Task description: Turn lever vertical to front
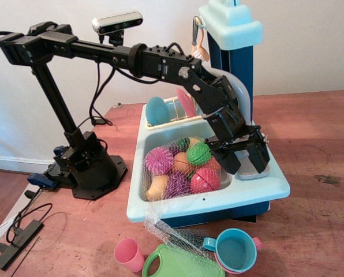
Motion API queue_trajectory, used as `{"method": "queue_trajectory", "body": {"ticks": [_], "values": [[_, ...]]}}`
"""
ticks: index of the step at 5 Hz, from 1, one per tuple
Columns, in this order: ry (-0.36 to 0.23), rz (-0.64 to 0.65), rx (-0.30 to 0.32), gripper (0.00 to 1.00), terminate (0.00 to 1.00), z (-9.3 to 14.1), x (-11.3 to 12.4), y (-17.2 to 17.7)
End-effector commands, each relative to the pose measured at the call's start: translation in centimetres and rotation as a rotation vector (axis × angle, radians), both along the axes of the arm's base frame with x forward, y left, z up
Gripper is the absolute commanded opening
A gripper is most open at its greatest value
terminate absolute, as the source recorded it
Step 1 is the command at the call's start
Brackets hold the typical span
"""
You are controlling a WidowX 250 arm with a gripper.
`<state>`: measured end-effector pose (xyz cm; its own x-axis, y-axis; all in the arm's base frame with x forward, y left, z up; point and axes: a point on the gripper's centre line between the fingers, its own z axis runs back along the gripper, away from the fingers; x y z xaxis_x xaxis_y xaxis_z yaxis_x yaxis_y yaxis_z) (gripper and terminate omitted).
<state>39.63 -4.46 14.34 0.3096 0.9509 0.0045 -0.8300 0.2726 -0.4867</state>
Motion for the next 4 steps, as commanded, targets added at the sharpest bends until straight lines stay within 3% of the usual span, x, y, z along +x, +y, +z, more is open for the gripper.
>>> {"method": "queue_trajectory", "body": {"ticks": [1, 2, 4], "values": [[-0.079, 0.038, -0.006, 1.00, 0.00, 0.7, 0.5, 1.0], [-0.096, 0.043, -0.008, 1.00, 0.00, 0.7, 1.2, 0.9], [-0.088, 0.074, -0.010, 1.00, 0.00, 1.0, -0.3, 0.6]]}}
